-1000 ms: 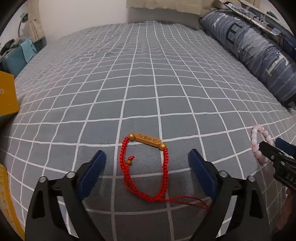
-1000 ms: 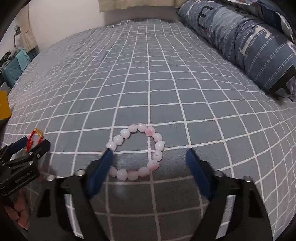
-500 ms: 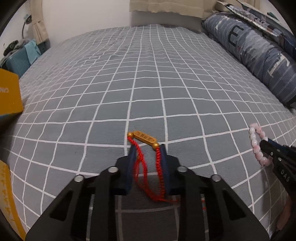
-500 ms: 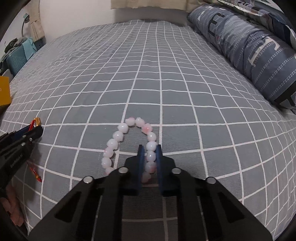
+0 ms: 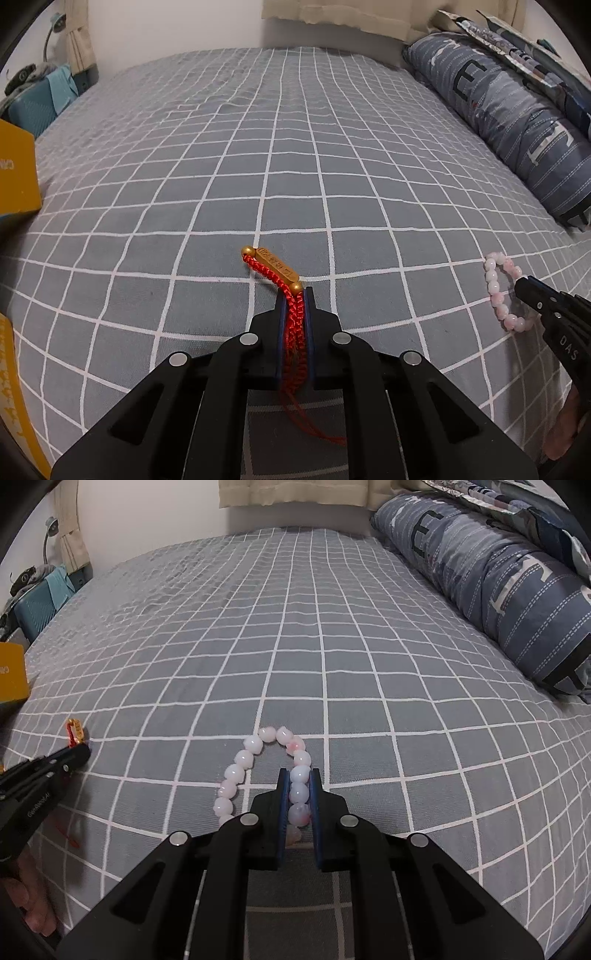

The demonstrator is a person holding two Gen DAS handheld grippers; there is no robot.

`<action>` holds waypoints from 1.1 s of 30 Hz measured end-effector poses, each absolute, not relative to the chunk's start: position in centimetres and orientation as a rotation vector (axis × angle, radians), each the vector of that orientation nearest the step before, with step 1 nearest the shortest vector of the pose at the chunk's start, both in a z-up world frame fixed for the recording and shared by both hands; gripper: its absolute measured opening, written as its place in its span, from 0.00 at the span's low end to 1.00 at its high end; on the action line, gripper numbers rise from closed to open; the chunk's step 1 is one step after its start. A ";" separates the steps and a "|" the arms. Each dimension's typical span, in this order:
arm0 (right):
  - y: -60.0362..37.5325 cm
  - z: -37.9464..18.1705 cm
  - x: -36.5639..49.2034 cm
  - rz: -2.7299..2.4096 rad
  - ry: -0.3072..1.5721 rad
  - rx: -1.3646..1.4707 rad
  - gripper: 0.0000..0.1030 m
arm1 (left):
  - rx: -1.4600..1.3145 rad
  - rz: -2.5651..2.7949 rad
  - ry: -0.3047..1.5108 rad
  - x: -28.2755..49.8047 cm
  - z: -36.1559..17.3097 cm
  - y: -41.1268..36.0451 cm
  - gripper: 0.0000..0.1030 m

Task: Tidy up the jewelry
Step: 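Lift both held bracelets and carry them over the white box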

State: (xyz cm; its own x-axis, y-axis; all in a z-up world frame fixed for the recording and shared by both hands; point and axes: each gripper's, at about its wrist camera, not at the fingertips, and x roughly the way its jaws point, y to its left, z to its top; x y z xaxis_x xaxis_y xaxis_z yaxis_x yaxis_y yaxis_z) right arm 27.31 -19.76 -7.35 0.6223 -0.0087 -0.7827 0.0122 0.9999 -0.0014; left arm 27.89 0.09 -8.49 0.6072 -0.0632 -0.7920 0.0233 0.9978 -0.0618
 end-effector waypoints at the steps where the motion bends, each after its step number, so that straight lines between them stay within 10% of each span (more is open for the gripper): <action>1: -19.7 -7.1 27.2 -0.012 0.896 0.007 0.10 | -0.047 -0.049 0.921 27.8 -8.4 0.1 0.07; 33: -17.4 2.1 17.6 0.038 0.798 0.062 0.10 | -0.046 -0.027 0.881 18.3 0.2 0.6 0.07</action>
State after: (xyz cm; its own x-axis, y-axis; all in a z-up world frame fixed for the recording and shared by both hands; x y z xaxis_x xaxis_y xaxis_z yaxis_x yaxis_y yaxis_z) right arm 17.61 -17.44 2.06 0.6973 0.0575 -0.7145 -0.0108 0.9975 0.0697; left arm 18.25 0.57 0.23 0.6358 -0.0421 -0.7707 0.0043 0.9987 -0.0510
